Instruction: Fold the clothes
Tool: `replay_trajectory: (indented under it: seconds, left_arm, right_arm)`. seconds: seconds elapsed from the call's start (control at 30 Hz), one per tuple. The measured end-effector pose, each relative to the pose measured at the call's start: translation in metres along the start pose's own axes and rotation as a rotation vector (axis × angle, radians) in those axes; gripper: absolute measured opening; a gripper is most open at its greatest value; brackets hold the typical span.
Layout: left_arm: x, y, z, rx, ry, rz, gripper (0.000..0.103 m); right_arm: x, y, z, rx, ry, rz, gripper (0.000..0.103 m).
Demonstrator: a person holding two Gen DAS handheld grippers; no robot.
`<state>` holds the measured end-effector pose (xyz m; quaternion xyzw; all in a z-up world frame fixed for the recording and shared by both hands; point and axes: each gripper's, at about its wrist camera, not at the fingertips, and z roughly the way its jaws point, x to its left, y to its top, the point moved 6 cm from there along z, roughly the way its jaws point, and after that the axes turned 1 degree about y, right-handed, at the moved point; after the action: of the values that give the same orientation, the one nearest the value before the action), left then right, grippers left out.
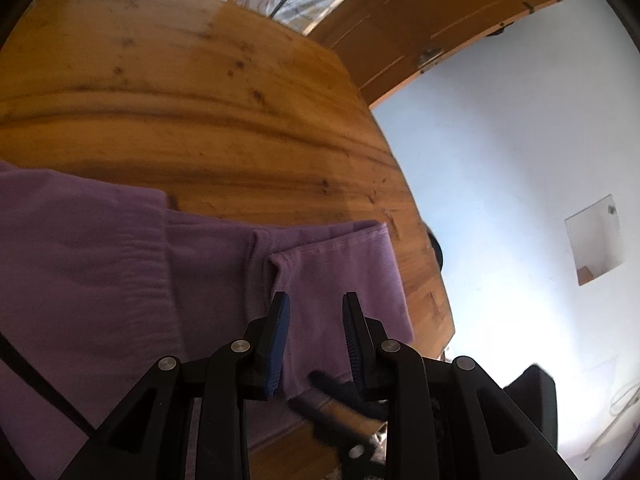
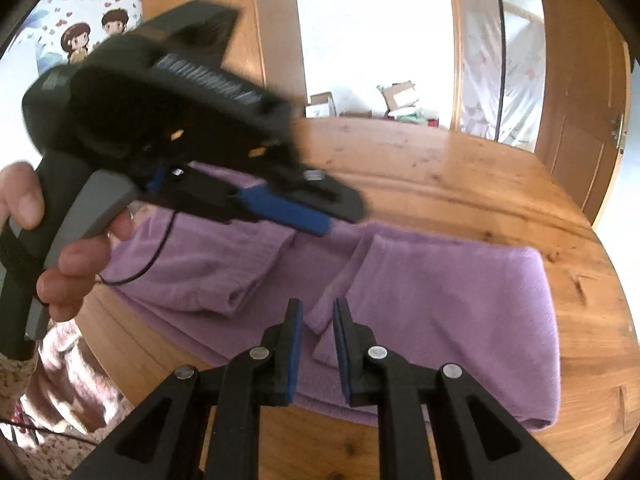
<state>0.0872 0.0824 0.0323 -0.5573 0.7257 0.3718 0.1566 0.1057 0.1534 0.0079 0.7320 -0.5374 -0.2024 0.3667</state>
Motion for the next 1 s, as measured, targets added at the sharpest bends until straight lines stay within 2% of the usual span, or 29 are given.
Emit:
replay_trajectory:
  seconds: [0.13, 0.23, 0.3, 0.4, 0.43, 0.47, 0.5, 0.6, 0.7, 0.83, 1.0]
  left_arm:
    - [0.019, 0.002, -0.034, -0.076, 0.025, -0.041, 0.028]
    - [0.038, 0.001, -0.06, -0.127, 0.054, -0.077, 0.028]
    - [0.051, -0.001, -0.076, -0.151, 0.088, -0.088, 0.028]
    - [0.076, -0.006, -0.106, -0.195, 0.141, -0.131, 0.028]
    - [0.083, -0.006, -0.114, -0.207, 0.153, -0.144, 0.028]
    - [0.091, -0.007, -0.123, -0.22, 0.166, -0.157, 0.028]
    - [0.097, -0.008, -0.129, -0.229, 0.171, -0.165, 0.028]
    - [0.12, -0.011, -0.147, -0.246, 0.215, -0.195, 0.029]
    - [0.145, -0.015, -0.158, -0.256, 0.244, -0.238, 0.029]
    - [0.172, -0.02, -0.172, -0.271, 0.247, -0.286, 0.029]
    - [0.198, -0.018, -0.17, -0.262, 0.262, -0.32, 0.029]
  right_arm:
    - [0.04, 0.011, 0.0, -0.016, 0.055, 0.01, 0.017]
    - [0.064, -0.003, -0.004, -0.044, 0.124, -0.034, 0.017]
    - [0.103, -0.008, 0.009, -0.053, 0.161, -0.078, 0.017]
    - [0.129, -0.005, 0.012, -0.052, 0.216, -0.131, 0.017]
    - [0.15, -0.014, -0.001, -0.049, 0.227, -0.143, 0.017]
    - [0.175, -0.012, 0.018, -0.04, 0.254, -0.165, 0.018]
    - [0.184, -0.013, 0.021, -0.033, 0.268, -0.18, 0.019]
    - [0.221, -0.014, 0.046, 0.001, 0.358, -0.23, 0.028]
    - [0.26, -0.021, 0.051, 0.036, 0.426, -0.25, 0.029]
    - [0.29, -0.021, 0.061, 0.031, 0.465, -0.288, 0.029]
    - [0.317, -0.031, 0.078, 0.074, 0.462, -0.334, 0.03]
